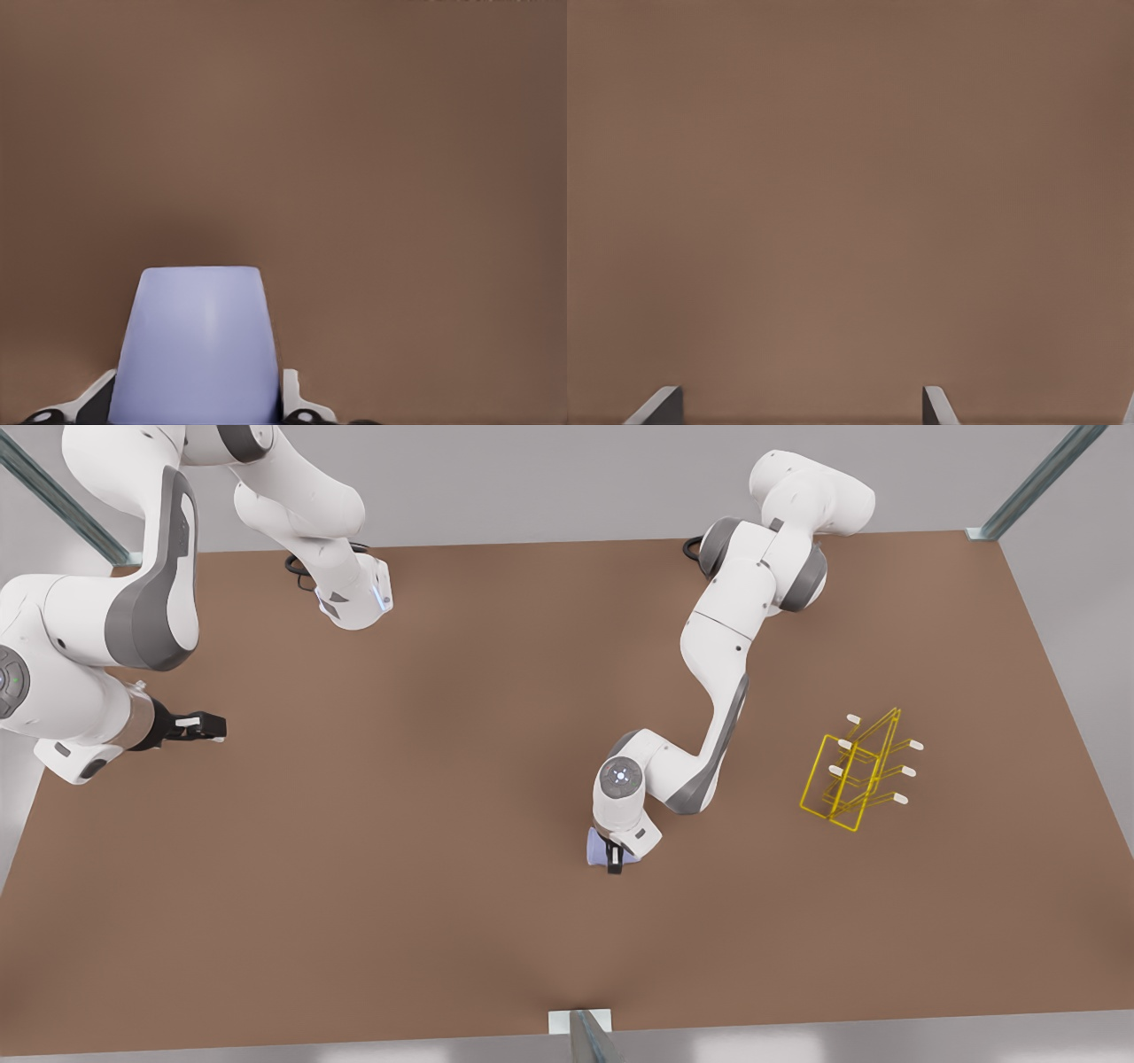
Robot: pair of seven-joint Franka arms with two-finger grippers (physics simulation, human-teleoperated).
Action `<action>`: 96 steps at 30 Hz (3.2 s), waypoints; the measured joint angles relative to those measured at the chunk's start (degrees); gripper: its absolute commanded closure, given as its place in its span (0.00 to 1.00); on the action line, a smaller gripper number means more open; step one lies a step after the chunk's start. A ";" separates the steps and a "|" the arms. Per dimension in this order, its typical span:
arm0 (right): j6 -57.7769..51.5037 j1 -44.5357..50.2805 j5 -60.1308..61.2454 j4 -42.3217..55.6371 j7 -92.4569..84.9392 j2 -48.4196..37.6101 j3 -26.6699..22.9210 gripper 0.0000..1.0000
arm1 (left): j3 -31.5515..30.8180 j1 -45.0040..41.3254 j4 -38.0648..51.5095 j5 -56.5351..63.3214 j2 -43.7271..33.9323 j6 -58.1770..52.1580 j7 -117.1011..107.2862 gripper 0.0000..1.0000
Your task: Place the cup on the cup holder
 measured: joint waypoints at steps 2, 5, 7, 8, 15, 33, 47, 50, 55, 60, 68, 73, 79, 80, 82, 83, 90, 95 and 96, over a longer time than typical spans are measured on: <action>0.02 -0.01 -0.03 0.00 -0.04 0.00 -0.04 0.00 | 0.04 0.00 -0.02 -0.06 0.22 0.07 0.08 0.23; 0.11 -0.07 -0.04 0.00 -0.09 0.19 -0.06 0.00 | 0.00 0.01 -0.04 -0.13 -0.16 0.01 0.28 0.21; 0.12 -0.32 -0.12 -0.01 -0.13 0.37 -0.07 0.00 | -0.38 0.05 -0.03 -0.19 -1.62 -0.92 0.46 0.21; 0.09 -0.38 -0.15 -0.05 -0.15 0.41 -0.06 0.00 | -0.55 0.07 -0.04 -0.23 -2.09 -1.39 0.57 0.21; 0.11 1.03 -2.12 -0.15 -0.22 1.06 0.77 0.00 | -1.87 0.45 -0.05 -0.66 -9.25 -9.63 2.25 0.21; 4.43 2.21 -0.82 3.47 -0.10 2.20 0.84 0.00 | 2.99 -8.60 -0.02 37.78 -6.96 -63.59 6.48 0.21; 6.66 2.46 0.43 1.67 -0.08 2.97 0.93 0.00 | 6.44 -1.15 -0.28 51.81 -6.29 -72.07 7.67 0.20; 9.17 2.42 0.54 1.93 -0.15 3.23 1.23 0.00 | 6.39 0.80 -2.53 53.19 -6.30 -69.33 7.58 0.20; 12.55 2.65 0.46 2.44 -0.32 3.65 4.02 0.00 | 6.01 1.23 -6.00 53.73 -6.31 -65.40 5.87 0.20; 15.77 2.42 0.31 2.67 -0.39 3.92 5.14 0.00 | 6.14 2.51 -7.80 54.62 -6.63 -63.32 4.44 0.20; 16.00 0.85 0.32 2.60 -0.52 0.56 5.26 0.00 | 5.37 1.51 -16.02 55.41 -10.74 -61.37 1.22 0.20; 16.93 -0.34 0.77 -5.91 -0.49 -6.34 5.33 0.00 | 5.18 1.60 -17.46 55.66 -11.04 -60.78 -1.02 0.20; 17.82 -0.46 0.80 -6.18 -0.37 -6.41 5.33 0.00 | 5.19 1.25 -22.18 56.16 -12.99 -59.67 -3.39 0.20; 17.81 -0.49 0.82 -5.80 -0.36 -6.59 5.32 0.00 | 5.19 1.19 -22.89 56.19 -13.30 -59.52 -3.78 0.20; 17.65 -0.68 0.85 -4.85 -0.34 -6.87 5.36 0.00 | 5.21 1.22 -23.57 56.32 -13.57 -59.19 -4.52 0.20; 17.42 -0.78 0.86 -4.56 -0.34 -7.24 5.39 0.00 | 5.22 1.27 -23.85 56.42 -13.64 -59.01 -4.87 0.20; 16.08 -0.60 1.92 -3.93 -0.27 -6.66 5.62 0.00 | 5.22 1.80 -27.08 57.91 -14.84 -57.81 -7.18 0.19; 15.94 0.00 2.47 -3.80 -0.20 -6.03 6.12 0.00 | 5.22 2.85 -27.34 59.46 -14.79 -56.71 -8.52 0.19; 15.93 0.13 2.51 -3.76 -0.19 -5.78 6.12 0.00 | 5.22 3.18 -27.46 59.81 -14.78 -56.47 -8.75 0.19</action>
